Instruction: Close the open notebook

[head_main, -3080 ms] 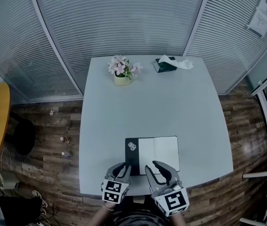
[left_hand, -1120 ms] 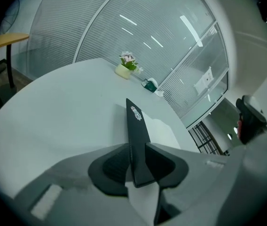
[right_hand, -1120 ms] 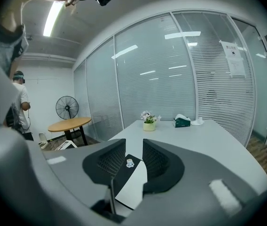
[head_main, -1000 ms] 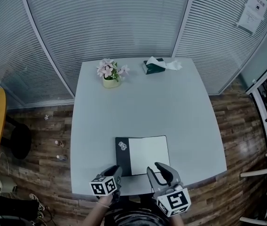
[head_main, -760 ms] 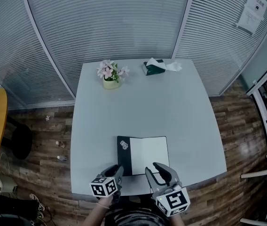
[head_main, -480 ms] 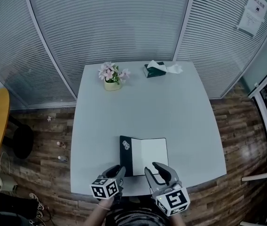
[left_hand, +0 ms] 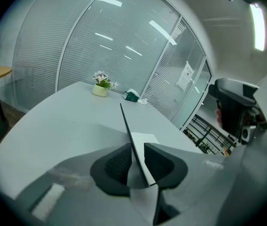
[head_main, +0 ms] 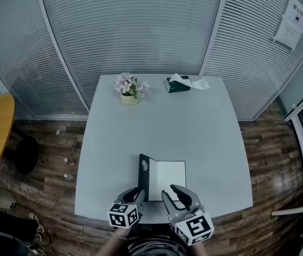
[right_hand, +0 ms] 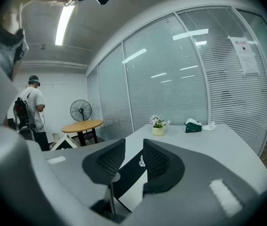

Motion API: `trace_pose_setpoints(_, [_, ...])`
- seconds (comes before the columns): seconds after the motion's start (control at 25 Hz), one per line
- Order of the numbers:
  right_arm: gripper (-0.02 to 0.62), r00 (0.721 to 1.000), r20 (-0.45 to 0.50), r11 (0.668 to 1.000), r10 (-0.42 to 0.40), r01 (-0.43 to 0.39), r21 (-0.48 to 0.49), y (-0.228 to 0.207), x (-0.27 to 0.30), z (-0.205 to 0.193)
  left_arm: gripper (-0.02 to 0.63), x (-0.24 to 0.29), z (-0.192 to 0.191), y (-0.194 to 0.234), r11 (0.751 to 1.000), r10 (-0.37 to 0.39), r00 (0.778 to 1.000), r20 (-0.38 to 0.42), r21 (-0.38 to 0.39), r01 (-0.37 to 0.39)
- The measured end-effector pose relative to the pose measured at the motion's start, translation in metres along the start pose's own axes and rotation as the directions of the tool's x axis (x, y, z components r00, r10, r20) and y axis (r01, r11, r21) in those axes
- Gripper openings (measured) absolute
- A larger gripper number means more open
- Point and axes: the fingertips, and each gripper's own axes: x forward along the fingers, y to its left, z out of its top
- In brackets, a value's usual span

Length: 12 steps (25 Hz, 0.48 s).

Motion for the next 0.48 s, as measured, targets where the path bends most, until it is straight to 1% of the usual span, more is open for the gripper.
trace_pose_setpoints(0.12, [0.119, 1.000, 0.002, 1.000, 0.012, -0.012, -0.005, -0.007, -0.002, 0.001, 0.066, 0.003, -0.001, -0.003, 1.000, 0.024, 1.000, 0.010, -0.002, -0.024])
trace_pose_setpoints(0.48, [0.118, 1.000, 0.005, 1.000, 0.017, -0.017, -0.008, -0.028, -0.016, 0.003, 0.052, 0.010, 0.000, -0.018, 0.999, 0.054, 0.998, 0.023, 0.008, -0.054])
